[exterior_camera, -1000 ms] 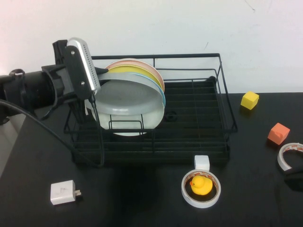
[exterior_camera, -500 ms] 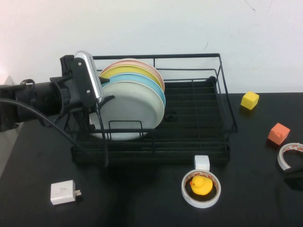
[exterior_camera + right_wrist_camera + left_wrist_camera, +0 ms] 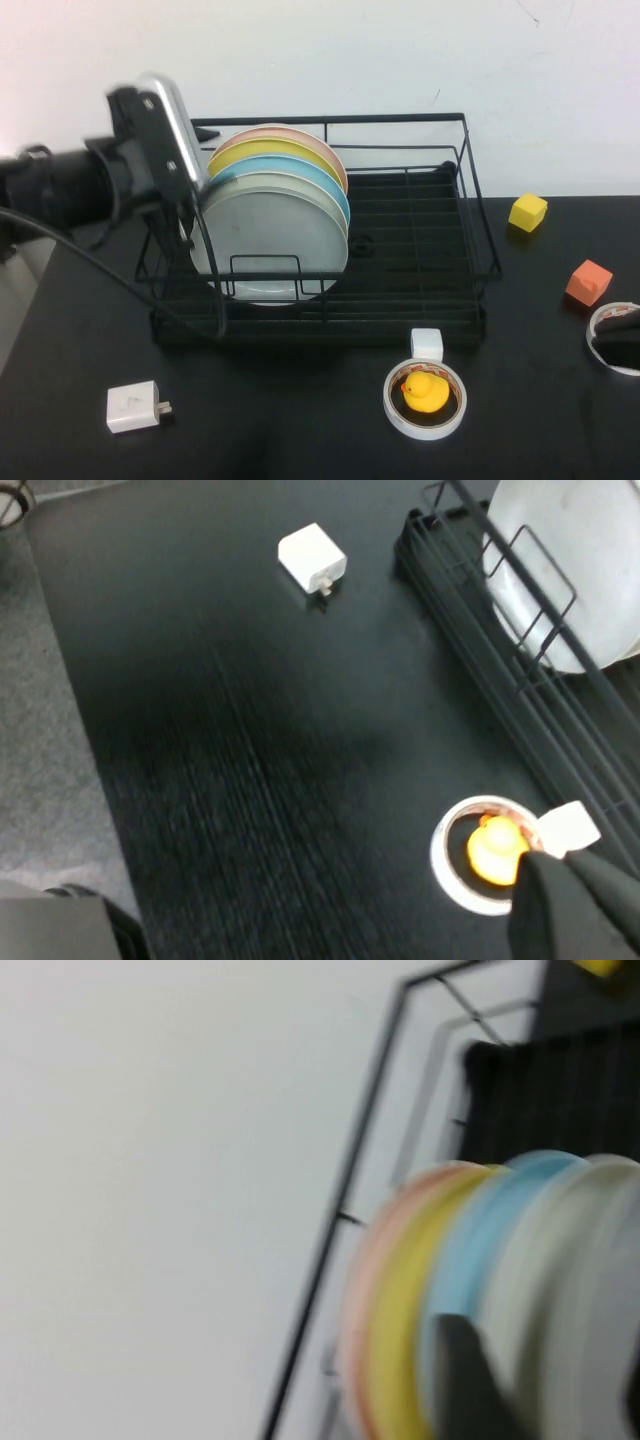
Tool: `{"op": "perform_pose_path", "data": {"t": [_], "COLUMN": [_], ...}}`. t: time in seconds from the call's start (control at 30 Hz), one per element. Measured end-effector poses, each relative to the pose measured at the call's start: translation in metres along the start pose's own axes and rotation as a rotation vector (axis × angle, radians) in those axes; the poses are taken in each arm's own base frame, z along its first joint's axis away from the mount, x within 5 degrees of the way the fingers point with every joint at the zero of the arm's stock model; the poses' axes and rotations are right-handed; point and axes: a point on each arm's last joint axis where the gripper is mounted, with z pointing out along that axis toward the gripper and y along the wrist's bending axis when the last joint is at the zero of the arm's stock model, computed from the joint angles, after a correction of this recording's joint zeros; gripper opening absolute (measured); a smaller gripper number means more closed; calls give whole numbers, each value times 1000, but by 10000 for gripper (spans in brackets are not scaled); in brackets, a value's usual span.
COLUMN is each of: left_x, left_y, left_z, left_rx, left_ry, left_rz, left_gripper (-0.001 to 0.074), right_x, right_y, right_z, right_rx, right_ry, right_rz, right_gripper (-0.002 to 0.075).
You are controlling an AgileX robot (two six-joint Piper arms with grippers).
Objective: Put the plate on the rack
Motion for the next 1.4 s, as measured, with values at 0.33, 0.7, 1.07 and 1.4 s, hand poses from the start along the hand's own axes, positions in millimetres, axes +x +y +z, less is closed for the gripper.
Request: {"op": "perform_pose_path", "data": {"t": [0.33,0.7,1.07,1.4], "left_x": [-64,-118,-76,-50], "left_y": [45,10,-97,-159], "left_z": [-86,-162,-186,-192], "left_rx": [-299,-111,10,47], "left_ry": [-80,-291,-4,-2], "left_rz": [-572,-1100,-962,-1059], "left_gripper": [11,0,0,0], "right_x": [17,34,114,152], "right_y": [-25,-21,38,61], "right_z": [-5,-28,-24,-6], "right_rx": [283,475,447,394], "right_ry": [189,172,-3,-107], "right_rz": [5,29,76,117], "right_gripper": [-2,-2,-2,-2]}}
